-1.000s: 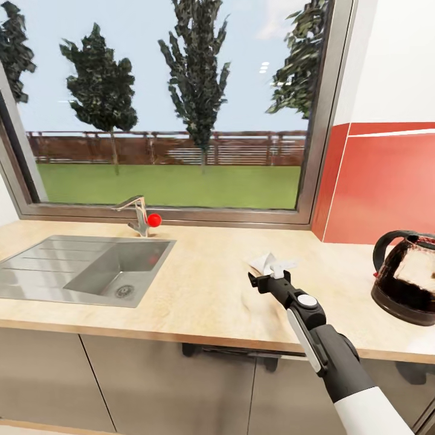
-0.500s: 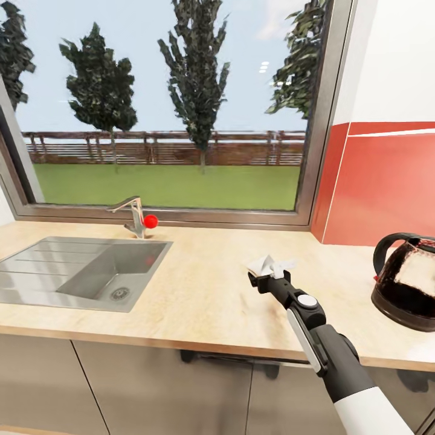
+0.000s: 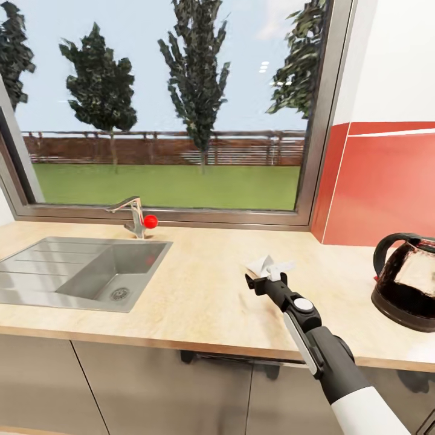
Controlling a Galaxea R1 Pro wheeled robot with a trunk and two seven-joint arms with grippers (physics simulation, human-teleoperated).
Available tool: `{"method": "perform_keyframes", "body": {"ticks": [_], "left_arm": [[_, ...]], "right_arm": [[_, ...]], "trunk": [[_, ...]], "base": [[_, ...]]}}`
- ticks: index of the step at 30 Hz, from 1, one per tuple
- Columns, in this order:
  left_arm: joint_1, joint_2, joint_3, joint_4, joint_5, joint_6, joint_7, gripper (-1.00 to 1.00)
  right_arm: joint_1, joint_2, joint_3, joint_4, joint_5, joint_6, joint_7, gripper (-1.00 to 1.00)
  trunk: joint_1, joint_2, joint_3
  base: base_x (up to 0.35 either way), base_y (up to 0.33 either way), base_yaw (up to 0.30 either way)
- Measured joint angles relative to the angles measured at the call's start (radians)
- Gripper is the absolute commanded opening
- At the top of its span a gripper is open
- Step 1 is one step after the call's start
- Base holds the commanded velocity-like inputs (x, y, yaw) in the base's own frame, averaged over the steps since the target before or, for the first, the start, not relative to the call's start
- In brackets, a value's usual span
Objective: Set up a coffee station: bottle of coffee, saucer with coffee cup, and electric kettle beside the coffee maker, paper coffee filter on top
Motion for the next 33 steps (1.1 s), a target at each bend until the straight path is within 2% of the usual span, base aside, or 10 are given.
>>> {"method": "perform_keyframes", "body": {"ticks": [24, 33], "left_arm": [[0.0, 0.0, 0.0, 0.001, -0.001, 0.0, 0.0, 1.0], [0.0, 0.0, 0.0, 0.0, -0.001, 0.0, 0.0, 1.0]], "right_arm": [[0.0, 0.005, 0.0, 0.014, -0.001, -0.003, 0.001, 1.0], [-0.001, 0.005, 0.007, 0.069, 0.0, -0.081, 0.0, 1.0]], "trunk": [[0.0, 0.0, 0.0], [0.0, 0.0, 0.0]], "base": [[0.039, 0.0, 0.0], [0.0, 0.0, 0.0]]}}
